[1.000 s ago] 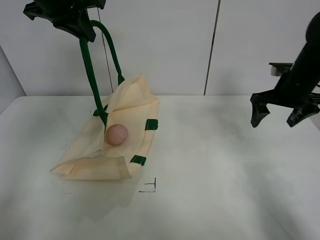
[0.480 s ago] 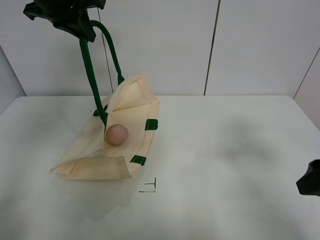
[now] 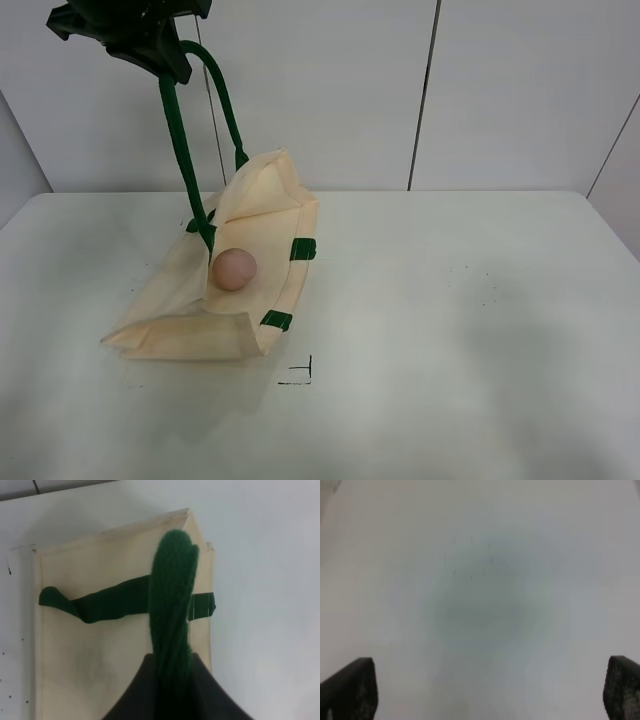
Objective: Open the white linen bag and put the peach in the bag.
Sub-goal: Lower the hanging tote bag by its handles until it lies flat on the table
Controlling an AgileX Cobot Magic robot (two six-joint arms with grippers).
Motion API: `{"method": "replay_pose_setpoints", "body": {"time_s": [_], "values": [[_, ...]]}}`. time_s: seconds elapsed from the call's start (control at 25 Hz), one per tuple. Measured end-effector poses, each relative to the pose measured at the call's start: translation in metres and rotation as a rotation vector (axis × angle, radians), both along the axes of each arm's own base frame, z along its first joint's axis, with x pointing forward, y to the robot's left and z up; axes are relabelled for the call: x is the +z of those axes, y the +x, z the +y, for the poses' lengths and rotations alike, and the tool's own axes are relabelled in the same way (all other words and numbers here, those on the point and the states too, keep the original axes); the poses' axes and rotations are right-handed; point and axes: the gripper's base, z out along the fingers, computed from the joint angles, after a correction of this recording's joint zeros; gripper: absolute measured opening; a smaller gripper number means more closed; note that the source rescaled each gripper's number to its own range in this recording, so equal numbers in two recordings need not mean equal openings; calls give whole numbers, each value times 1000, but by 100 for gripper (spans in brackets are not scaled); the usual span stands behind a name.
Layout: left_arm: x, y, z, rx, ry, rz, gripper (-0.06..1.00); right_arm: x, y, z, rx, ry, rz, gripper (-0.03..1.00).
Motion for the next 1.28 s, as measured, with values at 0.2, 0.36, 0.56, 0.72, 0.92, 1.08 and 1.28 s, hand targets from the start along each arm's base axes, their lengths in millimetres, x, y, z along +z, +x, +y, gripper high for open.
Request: {"method": "replay_pose_setpoints", "body": {"time_s": [0.2, 0.36, 0.56, 0.72, 0.92, 1.08, 1.28], "values": [[-4, 1, -1, 0, 2, 10, 0, 0, -17, -1, -6, 0, -109, 100], [-29, 14, -5, 2, 15, 64, 0, 0, -17, -1, -7, -1, -111, 100], [-98, 43, -13, 10, 52, 191, 0, 0, -17, -1, -7, -1, -111, 100], [-156, 61, -19, 12, 86, 298, 0, 0, -17, -1, -7, -1, -111, 100], [-197, 70, -22, -5, 118, 377, 25, 0, -17, -1, -7, -1, -111, 100], [-208, 72, -22, -9, 133, 401, 84, 0, -17, -1, -7, -1, -111, 100], [-208, 74, -15, 0, 207, 384, 98, 0, -17, -1, -7, -1, -111, 100]]}}
